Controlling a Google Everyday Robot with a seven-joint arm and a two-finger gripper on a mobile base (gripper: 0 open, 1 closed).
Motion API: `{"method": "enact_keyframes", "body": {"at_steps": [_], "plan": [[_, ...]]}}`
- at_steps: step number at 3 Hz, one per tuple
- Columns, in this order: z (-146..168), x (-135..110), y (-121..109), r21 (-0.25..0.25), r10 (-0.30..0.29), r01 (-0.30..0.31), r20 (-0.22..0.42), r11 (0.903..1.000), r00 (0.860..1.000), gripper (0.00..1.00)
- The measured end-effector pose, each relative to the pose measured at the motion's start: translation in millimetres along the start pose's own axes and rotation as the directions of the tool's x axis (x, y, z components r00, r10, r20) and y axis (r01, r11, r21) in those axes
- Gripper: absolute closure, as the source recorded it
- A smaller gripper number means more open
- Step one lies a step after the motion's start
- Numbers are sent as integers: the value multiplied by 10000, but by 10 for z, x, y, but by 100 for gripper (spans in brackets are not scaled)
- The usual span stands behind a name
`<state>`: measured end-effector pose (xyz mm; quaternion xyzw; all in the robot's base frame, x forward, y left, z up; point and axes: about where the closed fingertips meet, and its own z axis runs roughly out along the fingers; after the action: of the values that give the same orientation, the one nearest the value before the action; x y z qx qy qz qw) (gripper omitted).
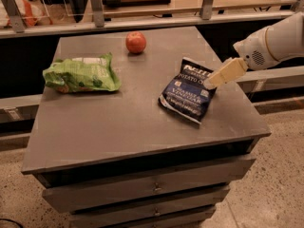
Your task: Move blue chip bag near apple
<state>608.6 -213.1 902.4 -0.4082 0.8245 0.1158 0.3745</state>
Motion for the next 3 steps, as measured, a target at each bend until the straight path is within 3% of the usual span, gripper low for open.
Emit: {"method": "enact_keyframes", "body": {"at_steps": [3], "plan": [[386, 178, 262, -885, 386, -336, 558, 9955, 9977, 0]]}}
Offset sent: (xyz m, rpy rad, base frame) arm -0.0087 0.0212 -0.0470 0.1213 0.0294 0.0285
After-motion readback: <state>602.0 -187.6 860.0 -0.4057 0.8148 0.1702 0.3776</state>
